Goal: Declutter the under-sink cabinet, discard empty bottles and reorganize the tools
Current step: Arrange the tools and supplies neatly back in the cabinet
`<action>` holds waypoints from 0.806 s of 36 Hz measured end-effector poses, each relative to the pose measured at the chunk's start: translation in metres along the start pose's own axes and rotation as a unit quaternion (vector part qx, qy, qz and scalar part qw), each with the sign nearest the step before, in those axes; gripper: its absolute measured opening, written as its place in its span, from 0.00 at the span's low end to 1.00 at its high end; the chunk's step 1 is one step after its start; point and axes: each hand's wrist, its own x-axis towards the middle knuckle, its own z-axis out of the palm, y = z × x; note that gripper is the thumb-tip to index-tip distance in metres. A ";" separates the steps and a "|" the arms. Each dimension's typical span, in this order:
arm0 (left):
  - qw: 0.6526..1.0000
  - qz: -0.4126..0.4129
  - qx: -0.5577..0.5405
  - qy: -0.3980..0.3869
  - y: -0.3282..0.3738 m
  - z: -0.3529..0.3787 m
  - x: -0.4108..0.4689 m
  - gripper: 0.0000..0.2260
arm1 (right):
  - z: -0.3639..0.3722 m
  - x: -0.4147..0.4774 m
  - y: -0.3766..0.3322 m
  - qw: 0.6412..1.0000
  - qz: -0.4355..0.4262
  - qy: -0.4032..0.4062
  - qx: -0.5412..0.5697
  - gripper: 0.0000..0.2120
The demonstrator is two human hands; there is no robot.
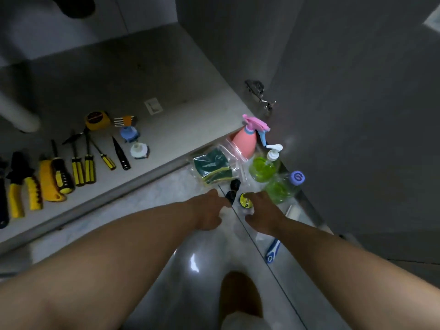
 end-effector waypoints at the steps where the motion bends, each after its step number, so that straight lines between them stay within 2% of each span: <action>1: 1.000 0.006 -0.010 0.002 -0.002 0.006 0.009 0.26 | 0.003 0.004 0.001 1.000 0.001 0.004 -0.004 0.31; 7: 0.998 0.007 0.039 0.040 0.001 0.030 0.054 0.32 | 0.015 0.023 0.007 0.998 -0.015 0.029 -0.047 0.31; 11: 0.990 0.001 0.082 0.111 0.002 0.038 0.076 0.30 | 0.022 0.032 0.010 0.991 -0.032 0.094 -0.092 0.23; 14: 0.982 -0.018 0.093 0.162 0.001 0.045 0.083 0.24 | 0.027 0.032 0.011 0.990 -0.011 0.103 -0.096 0.23; 17: 0.984 -0.025 0.045 0.169 -0.006 0.051 0.078 0.22 | 0.027 0.028 0.012 0.992 0.000 0.103 -0.073 0.24; 20: 0.986 0.007 -0.008 0.167 -0.014 0.046 0.063 0.21 | 0.020 0.023 0.006 0.991 -0.029 0.121 -0.050 0.23; 24: 0.976 0.062 -0.077 0.192 -0.017 0.017 0.032 0.10 | -0.001 0.020 -0.016 0.982 -0.080 0.164 -0.039 0.22; 29: 0.946 0.064 -0.109 0.299 -0.034 -0.033 -0.008 0.04 | -0.047 0.031 -0.070 0.971 -0.142 0.191 -0.041 0.20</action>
